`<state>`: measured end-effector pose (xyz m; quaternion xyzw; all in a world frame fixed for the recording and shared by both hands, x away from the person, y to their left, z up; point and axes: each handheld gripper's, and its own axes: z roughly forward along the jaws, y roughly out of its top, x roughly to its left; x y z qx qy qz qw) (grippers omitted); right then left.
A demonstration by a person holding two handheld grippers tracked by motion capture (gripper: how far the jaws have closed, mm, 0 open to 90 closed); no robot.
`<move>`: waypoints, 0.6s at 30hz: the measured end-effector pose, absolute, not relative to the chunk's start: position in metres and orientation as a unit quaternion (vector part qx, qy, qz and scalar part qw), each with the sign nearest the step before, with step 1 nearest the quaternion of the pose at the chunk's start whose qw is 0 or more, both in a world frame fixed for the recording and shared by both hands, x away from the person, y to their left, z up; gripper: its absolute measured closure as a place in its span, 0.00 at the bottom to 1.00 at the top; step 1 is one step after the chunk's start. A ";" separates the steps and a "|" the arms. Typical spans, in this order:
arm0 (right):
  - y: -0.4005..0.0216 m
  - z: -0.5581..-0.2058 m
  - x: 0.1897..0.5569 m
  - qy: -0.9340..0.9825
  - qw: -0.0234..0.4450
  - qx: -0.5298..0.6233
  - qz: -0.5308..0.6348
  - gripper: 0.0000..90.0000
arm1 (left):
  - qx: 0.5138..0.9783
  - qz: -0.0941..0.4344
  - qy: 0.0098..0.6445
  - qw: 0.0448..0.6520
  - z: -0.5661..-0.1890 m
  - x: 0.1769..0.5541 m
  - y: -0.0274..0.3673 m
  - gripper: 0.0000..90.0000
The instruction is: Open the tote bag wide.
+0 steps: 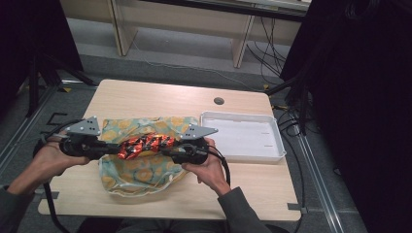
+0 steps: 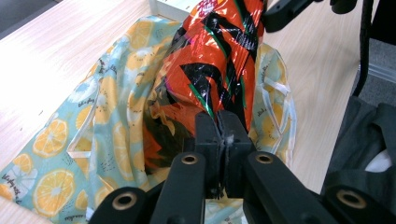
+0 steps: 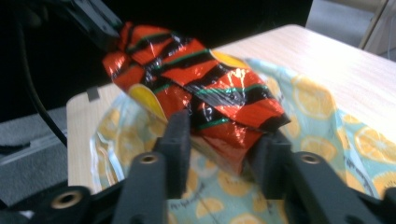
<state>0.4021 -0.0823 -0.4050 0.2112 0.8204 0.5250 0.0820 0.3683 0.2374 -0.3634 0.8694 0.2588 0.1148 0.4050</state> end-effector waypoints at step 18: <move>-0.078 -0.397 0.409 0.809 0.079 0.230 0.535 1.00 | 0.810 0.137 0.331 0.464 -0.388 0.356 0.261 0.44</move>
